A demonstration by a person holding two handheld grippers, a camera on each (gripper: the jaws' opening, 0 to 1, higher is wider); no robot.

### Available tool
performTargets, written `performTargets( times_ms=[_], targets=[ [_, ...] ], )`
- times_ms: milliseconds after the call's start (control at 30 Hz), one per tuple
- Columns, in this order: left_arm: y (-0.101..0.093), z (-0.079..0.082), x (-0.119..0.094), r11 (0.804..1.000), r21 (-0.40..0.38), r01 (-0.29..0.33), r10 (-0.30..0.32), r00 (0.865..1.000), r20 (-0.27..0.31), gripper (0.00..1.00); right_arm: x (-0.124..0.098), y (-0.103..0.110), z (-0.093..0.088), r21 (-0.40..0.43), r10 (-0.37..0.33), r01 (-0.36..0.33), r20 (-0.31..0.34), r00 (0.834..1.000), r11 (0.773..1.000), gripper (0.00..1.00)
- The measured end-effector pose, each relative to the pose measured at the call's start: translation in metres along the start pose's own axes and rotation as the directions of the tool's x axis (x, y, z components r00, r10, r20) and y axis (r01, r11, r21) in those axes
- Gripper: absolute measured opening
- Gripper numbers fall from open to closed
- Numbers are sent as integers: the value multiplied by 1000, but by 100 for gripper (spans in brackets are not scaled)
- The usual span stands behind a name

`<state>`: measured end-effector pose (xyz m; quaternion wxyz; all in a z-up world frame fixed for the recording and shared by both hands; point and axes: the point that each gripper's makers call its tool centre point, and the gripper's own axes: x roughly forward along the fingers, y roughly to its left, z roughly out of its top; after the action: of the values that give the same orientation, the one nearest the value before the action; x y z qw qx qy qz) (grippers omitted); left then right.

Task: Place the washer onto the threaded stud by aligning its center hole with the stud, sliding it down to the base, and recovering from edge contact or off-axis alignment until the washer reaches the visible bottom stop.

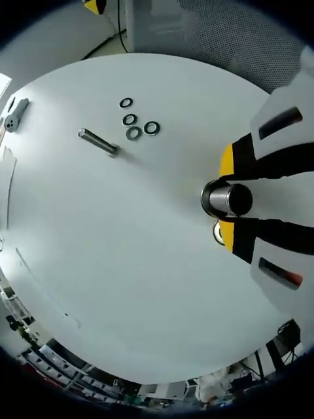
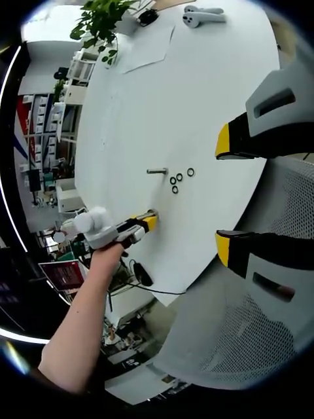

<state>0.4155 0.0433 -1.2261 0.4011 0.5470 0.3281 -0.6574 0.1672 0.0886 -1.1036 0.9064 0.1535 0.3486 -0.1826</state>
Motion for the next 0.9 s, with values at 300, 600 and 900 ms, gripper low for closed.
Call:
performTargets(
  times_ms=[300, 600, 900],
  targets=[
    [3, 0, -4, 1000, -8, -7, 7, 1000, 28, 22, -2, 4, -1, -8, 9, -9, -14, 1000, 1000, 46],
    [15, -15, -10, 999, -53, -7, 10, 998, 64, 26, 1, 4, -4, -14, 9, -9, -27, 1000, 1000, 46],
    [33, -29, -9, 988, -156, -1, 15, 996, 89, 26, 0, 3, -5, -20, 4, -4, -31, 1000, 1000, 46]
  ],
)
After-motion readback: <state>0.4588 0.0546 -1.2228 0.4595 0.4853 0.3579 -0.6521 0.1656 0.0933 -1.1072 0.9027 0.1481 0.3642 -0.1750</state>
